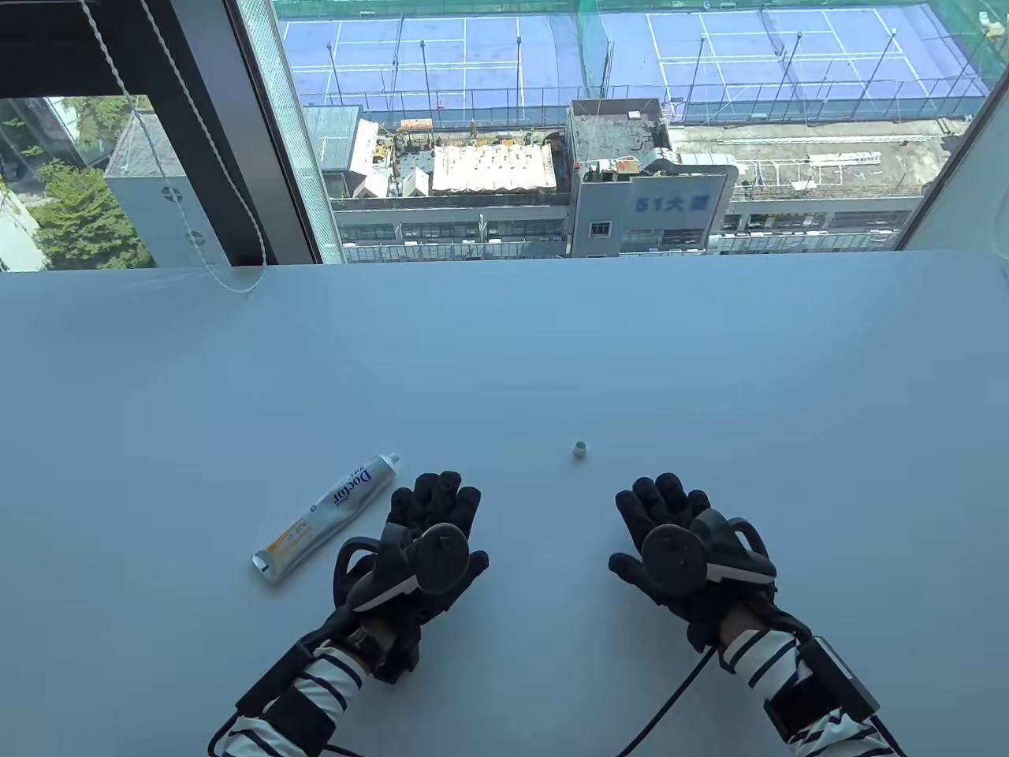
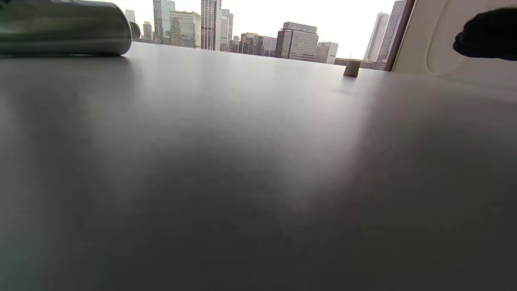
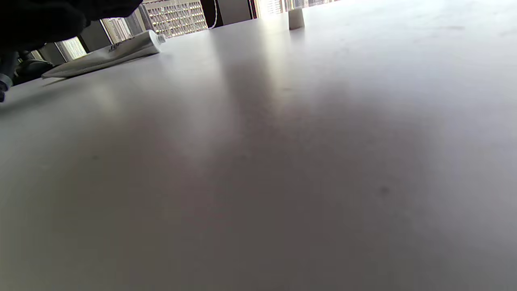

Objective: Screw tube cap onto toothpaste tube (Screw with right hand)

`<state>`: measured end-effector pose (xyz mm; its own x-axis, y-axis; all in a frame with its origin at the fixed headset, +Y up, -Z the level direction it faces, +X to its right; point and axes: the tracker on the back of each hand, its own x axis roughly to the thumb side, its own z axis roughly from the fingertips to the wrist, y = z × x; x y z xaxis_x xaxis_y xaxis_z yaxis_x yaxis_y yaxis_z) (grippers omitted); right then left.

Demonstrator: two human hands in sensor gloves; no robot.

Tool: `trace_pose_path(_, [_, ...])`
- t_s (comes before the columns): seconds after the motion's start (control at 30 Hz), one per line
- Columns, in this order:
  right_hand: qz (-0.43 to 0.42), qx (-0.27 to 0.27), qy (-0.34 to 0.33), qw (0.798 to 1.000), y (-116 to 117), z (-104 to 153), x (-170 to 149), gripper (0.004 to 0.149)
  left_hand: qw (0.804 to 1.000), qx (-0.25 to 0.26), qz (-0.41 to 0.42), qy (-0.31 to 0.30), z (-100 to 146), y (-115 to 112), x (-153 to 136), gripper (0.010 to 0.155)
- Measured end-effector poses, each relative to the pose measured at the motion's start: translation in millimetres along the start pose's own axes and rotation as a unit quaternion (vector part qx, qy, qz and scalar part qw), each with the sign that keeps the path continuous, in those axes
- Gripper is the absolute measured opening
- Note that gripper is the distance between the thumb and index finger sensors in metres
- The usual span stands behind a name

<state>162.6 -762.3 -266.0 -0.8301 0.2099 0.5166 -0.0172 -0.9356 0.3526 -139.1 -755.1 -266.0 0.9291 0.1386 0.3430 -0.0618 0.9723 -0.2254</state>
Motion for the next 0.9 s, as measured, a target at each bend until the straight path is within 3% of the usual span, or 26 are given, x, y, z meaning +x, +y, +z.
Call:
trace_pose_path(0.4, [-0.007, -0.019, 0.0, 1.0, 0, -1, -2, 0.076, 0.999, 0.029, 0.005, 0.028, 0, 8, -10, 0.08])
trace_pose_path(0.53, [-0.011, -0.026, -0.001, 1.0, -2, -1, -2, 0.076, 0.992, 0.058, -0.027, 0.109, -3, 22, -39, 0.069])
trace_pose_path(0.7, [-0.009, -0.022, 0.002, 1.0, 0, -2, -3, 0.076, 0.964, 0.003, -0.079, 0.254, -6, 19, -99, 0.067])
trace_pose_path(0.77, [-0.007, -0.019, 0.003, 1.0, 2, -3, -4, 0.075, 0.959, -0.031, -0.058, 0.277, -4, 14, -118, 0.069])
trace_pose_path(0.9, [-0.004, -0.015, 0.006, 1.0, 4, -4, -5, 0.075, 0.955, -0.046, 0.008, 0.293, -2, 10, -134, 0.068])
